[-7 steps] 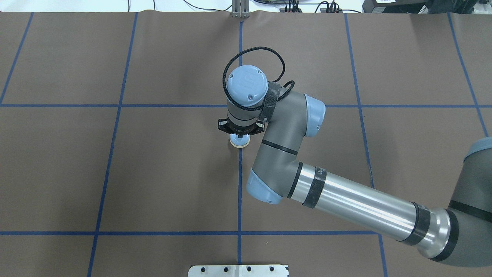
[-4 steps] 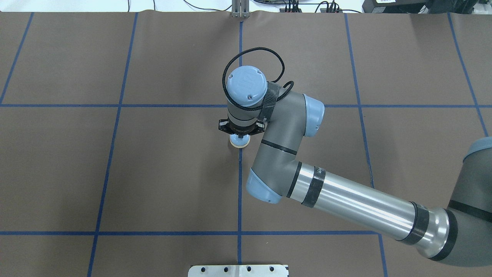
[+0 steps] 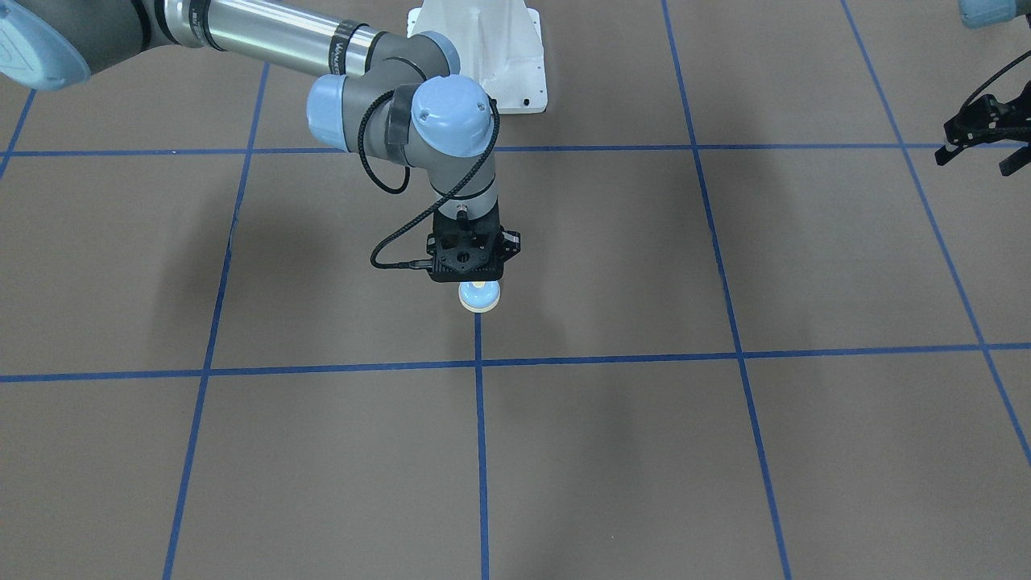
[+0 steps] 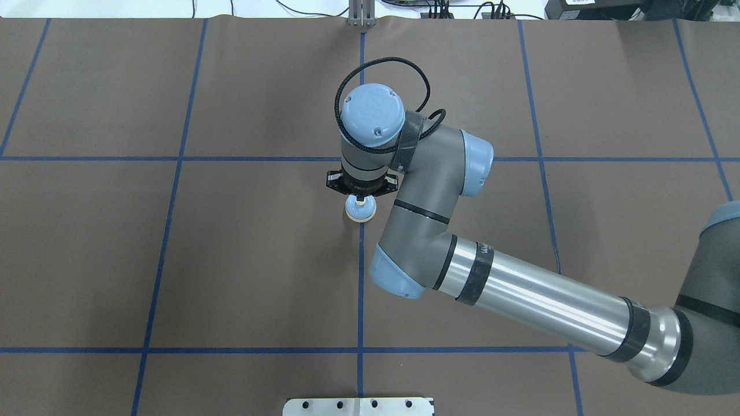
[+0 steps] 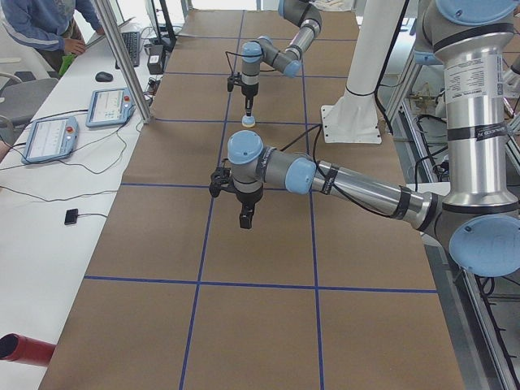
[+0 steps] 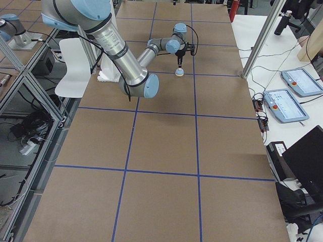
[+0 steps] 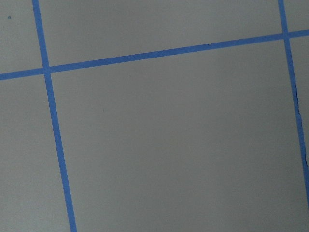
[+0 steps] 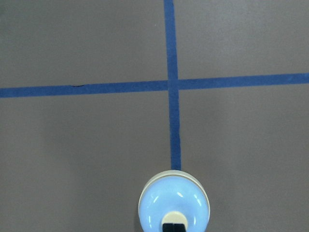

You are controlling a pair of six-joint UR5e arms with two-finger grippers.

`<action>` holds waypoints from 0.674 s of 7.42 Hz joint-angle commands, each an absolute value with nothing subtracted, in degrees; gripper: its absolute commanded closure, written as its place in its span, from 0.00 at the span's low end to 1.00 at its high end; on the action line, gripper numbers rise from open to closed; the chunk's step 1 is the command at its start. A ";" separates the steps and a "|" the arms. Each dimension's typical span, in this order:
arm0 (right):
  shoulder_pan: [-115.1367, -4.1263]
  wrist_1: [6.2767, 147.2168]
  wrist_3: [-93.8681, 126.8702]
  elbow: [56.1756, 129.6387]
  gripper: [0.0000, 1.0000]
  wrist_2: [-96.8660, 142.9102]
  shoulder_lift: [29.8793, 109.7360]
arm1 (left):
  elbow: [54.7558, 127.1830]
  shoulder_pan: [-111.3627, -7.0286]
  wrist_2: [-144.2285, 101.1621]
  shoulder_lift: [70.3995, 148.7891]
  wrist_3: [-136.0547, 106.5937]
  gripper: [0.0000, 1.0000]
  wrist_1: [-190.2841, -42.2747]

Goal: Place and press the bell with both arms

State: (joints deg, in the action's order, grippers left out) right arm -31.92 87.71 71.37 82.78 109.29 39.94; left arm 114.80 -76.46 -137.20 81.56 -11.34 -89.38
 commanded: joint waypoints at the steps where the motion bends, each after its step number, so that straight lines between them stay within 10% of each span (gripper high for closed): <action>1: -35.14 92.99 69.80 98.08 1.00 111.80 49.67 | 114.87 -76.46 -137.20 81.65 -11.34 0.00 -89.38; 2: -37.51 93.16 65.87 104.52 1.00 112.32 55.92 | 114.87 -76.55 -137.20 81.65 -11.34 0.00 -89.38; 4: -44.18 93.08 61.27 108.36 0.01 117.75 63.52 | 114.87 -76.55 -137.20 81.65 -11.34 0.00 -89.38; 5: -46.30 92.90 60.39 111.33 0.01 117.95 67.90 | 114.87 -76.55 -137.20 81.65 -11.34 0.00 -89.38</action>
State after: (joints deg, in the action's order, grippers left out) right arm -42.91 93.03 62.09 107.82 116.51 62.51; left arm 114.87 -76.55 -137.20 81.65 -11.34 -89.38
